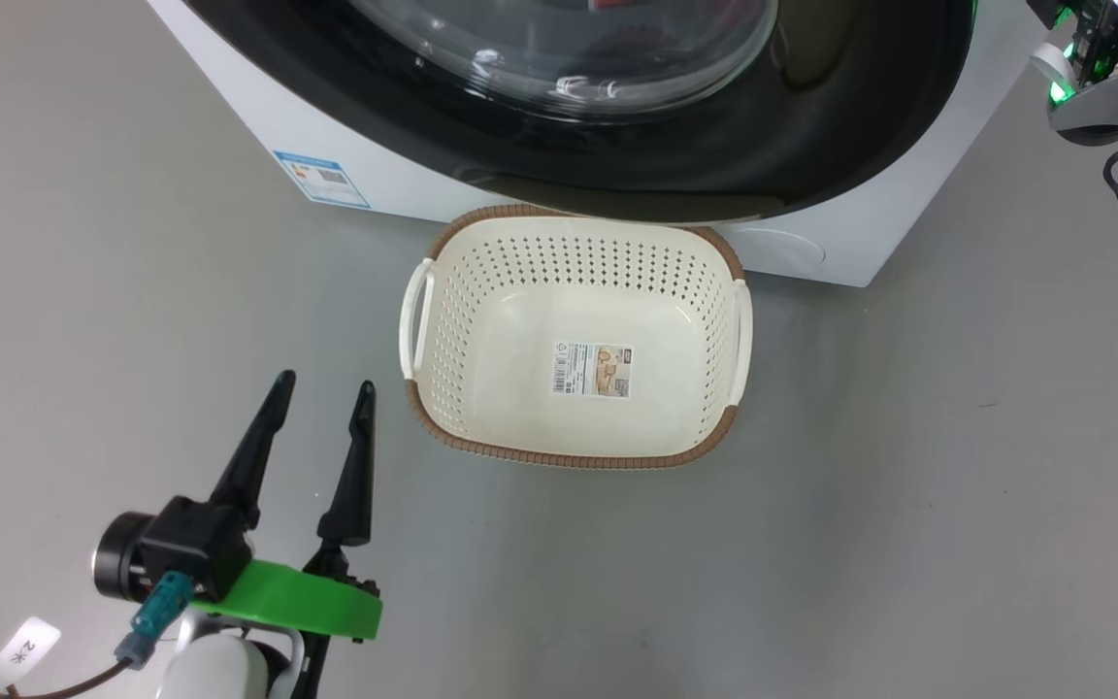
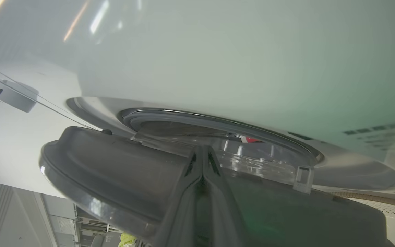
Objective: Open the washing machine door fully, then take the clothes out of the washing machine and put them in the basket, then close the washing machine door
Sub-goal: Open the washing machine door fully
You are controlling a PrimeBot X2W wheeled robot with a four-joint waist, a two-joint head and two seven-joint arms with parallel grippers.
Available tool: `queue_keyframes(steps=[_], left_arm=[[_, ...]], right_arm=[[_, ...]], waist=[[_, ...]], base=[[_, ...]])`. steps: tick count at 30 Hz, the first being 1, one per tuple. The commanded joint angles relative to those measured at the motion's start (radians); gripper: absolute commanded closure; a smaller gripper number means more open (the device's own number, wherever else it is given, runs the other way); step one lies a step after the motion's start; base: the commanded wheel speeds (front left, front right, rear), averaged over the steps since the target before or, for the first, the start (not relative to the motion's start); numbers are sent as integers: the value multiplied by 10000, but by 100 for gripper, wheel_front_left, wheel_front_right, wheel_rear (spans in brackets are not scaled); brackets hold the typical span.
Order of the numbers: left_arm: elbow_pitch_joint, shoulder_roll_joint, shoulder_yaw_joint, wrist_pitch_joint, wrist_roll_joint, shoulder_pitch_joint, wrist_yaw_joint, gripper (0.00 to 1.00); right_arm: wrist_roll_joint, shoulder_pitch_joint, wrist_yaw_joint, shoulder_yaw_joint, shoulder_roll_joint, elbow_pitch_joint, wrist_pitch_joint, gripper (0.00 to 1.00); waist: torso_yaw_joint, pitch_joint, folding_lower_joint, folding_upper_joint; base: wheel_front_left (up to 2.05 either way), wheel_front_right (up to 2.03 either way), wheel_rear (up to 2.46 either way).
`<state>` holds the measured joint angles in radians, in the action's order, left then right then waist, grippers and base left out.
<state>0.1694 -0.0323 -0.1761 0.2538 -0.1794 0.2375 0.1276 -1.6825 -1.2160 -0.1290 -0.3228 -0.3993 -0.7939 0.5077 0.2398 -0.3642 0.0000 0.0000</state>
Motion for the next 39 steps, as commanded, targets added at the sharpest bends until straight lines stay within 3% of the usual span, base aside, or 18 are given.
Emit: queue_keyframes(steps=[1, 21, 39], left_arm=[[-169, -179, 284, 80, -91, 122, 30, 0], [-135, -179, 312, 80, -186, -400, -48, 0], [-297, -179, 300, 80, 6, -1154, -122, 0]], right_arm=[[43, 36, -17, -148, 278, 307, 207, 100], [143, 1798, -17, -600, 483, 1105, 1965, 100], [110, 4078, -17, -982, 715, 2987, 3007, 100]], waist=[[-8, 26, 0, 0], [-155, 999, 0, 0], [-143, 1926, 0, 0]], base=[[0, 0, 0], [0, 0, 0], [0, 0, 0]])
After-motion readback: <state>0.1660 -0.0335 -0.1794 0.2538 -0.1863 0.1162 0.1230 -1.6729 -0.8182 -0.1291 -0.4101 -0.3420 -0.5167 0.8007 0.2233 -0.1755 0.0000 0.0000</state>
